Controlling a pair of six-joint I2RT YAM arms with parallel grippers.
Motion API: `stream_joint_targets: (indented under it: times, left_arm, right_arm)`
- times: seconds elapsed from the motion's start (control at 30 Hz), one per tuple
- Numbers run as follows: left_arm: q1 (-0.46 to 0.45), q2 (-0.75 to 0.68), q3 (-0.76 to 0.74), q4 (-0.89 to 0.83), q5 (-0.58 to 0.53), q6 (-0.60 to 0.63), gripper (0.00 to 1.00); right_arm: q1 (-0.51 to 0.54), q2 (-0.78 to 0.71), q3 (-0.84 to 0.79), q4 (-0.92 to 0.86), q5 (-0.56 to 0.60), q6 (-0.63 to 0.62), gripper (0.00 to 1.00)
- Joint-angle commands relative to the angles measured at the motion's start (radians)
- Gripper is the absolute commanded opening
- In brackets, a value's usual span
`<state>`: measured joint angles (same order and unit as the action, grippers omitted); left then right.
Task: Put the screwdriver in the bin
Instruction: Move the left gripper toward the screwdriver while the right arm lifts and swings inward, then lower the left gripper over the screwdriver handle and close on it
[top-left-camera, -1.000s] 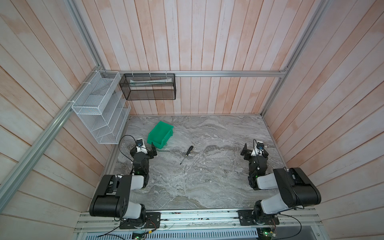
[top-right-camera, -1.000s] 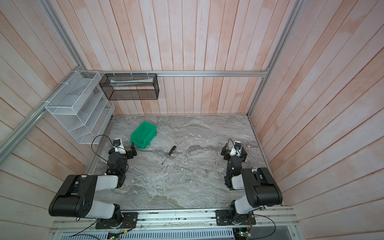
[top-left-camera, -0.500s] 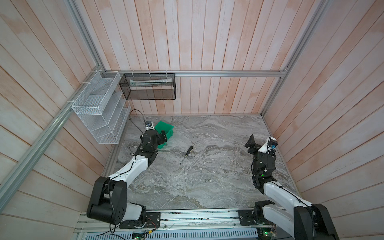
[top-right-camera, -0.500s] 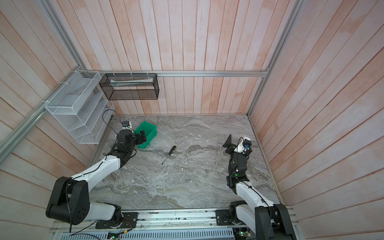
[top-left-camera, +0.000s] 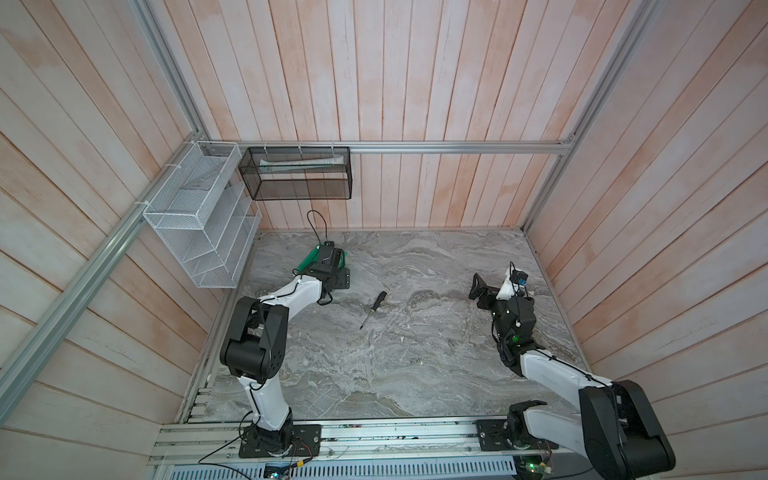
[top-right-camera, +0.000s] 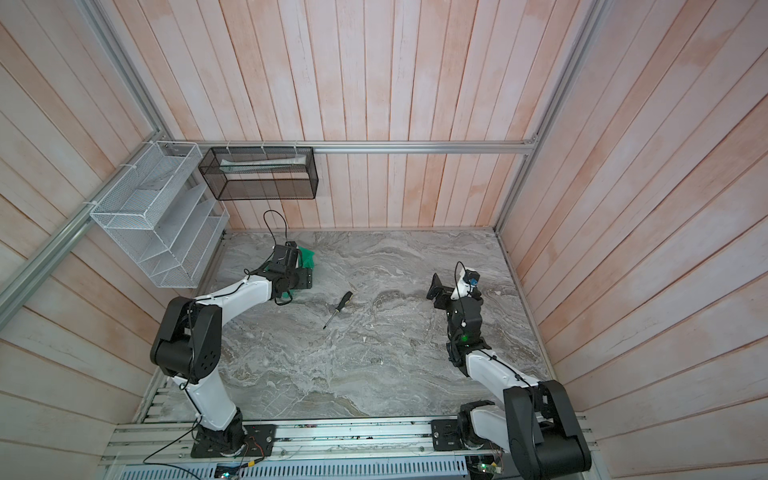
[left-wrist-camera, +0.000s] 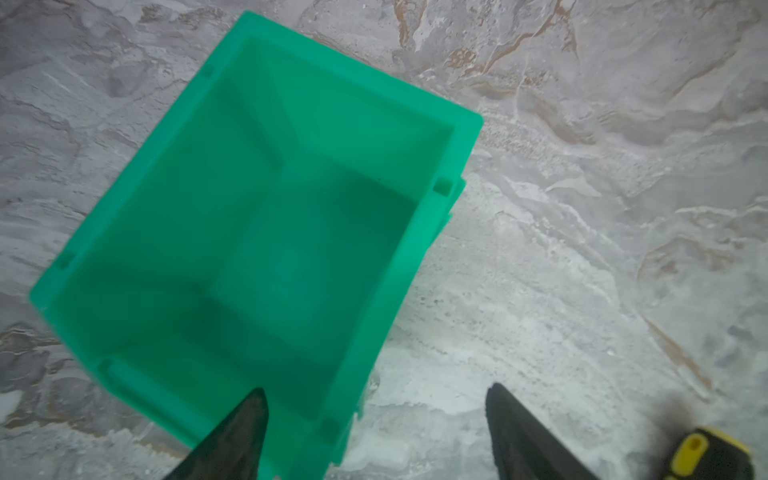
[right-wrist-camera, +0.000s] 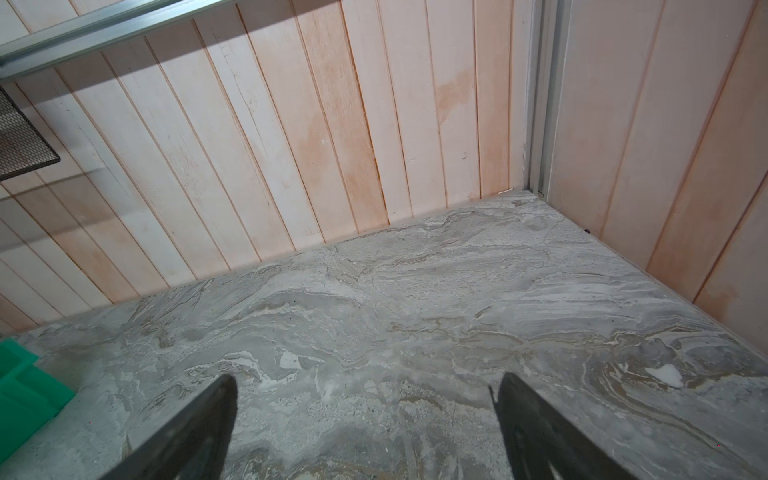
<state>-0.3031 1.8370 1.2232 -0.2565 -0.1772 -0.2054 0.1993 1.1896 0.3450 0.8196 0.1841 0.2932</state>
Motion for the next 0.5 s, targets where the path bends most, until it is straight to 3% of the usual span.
stream_joint_targets:
  times: [0.0, 0.17, 0.33, 0.47]
  left_arm:
    - [-0.045, 0.026, 0.045, -0.06, 0.035, -0.002, 0.76]
    - [-0.078, 0.033, 0.059, -0.066, 0.067, -0.037, 0.7]
    - [-0.092, 0.039, 0.058, -0.077, 0.081, -0.043, 0.66]
    - [-0.102, 0.02, 0.045, -0.065, 0.09, -0.038, 0.66]
  right_arm:
    - [0.006, 0.002, 0.029, -0.011, -0.039, 0.008, 0.98]
    - [0.062, 0.026, 0.071, -0.018, -0.211, -0.061, 0.98]
    - [0.282, 0.058, 0.153, -0.122, -0.211, -0.241, 0.98]
    - [0.327, 0.036, 0.137, -0.107, -0.293, -0.265, 0.98]
